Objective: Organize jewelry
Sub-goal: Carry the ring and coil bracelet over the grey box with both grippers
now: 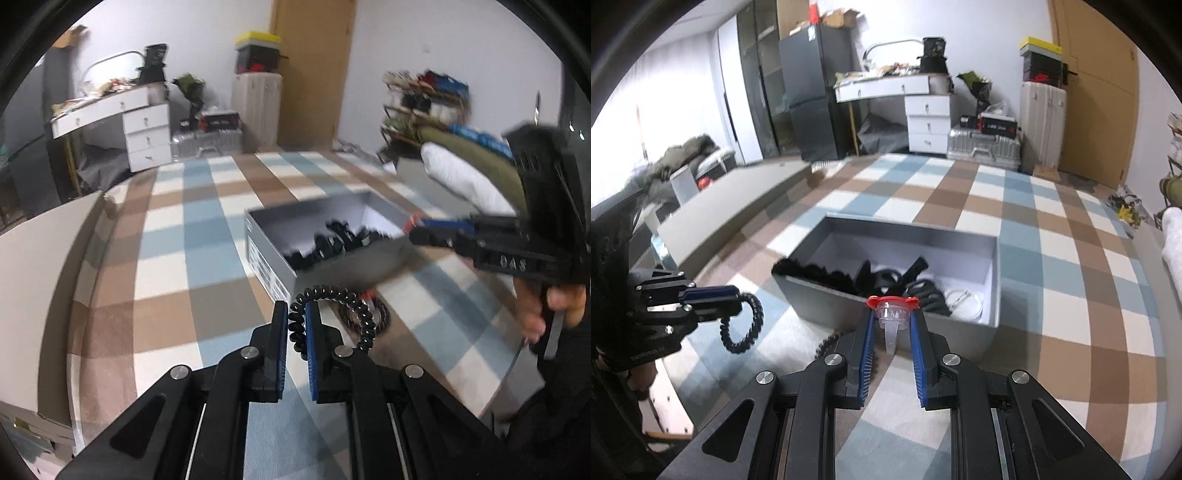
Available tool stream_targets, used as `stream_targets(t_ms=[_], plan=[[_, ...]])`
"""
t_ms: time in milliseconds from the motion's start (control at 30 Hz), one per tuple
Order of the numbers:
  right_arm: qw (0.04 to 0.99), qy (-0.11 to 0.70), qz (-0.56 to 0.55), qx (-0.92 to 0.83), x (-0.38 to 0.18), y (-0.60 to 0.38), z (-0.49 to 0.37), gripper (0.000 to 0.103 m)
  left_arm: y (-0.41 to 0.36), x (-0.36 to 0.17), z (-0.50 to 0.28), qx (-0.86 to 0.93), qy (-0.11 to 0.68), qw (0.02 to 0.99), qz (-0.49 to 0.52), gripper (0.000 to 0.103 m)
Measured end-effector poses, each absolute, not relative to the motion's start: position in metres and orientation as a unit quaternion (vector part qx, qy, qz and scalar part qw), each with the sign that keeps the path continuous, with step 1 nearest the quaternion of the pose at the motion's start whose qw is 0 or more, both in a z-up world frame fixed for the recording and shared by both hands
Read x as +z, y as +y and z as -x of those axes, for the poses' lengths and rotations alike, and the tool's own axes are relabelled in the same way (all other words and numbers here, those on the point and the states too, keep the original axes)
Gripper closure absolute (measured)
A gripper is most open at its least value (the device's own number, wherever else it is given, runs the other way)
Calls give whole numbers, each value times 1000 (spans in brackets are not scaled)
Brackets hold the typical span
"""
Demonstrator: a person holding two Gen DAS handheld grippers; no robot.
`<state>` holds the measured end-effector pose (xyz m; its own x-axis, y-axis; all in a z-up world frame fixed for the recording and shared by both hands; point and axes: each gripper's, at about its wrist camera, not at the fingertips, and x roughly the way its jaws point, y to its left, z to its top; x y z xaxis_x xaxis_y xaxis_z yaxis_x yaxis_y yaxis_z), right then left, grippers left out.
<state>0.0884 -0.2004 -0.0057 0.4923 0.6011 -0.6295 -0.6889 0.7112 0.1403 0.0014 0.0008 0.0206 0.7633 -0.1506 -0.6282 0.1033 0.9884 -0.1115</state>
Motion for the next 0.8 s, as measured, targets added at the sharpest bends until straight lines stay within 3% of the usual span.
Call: stream_targets(t_ms=[267, 800], plan=[[860, 336, 6, 384, 1, -211, -106, 85, -4, 36, -28, -45, 300, 951, 60, 98], [849, 362, -92, 374, -12, -217, -150, 85, -14, 28, -80, -17, 323, 945, 55, 98]])
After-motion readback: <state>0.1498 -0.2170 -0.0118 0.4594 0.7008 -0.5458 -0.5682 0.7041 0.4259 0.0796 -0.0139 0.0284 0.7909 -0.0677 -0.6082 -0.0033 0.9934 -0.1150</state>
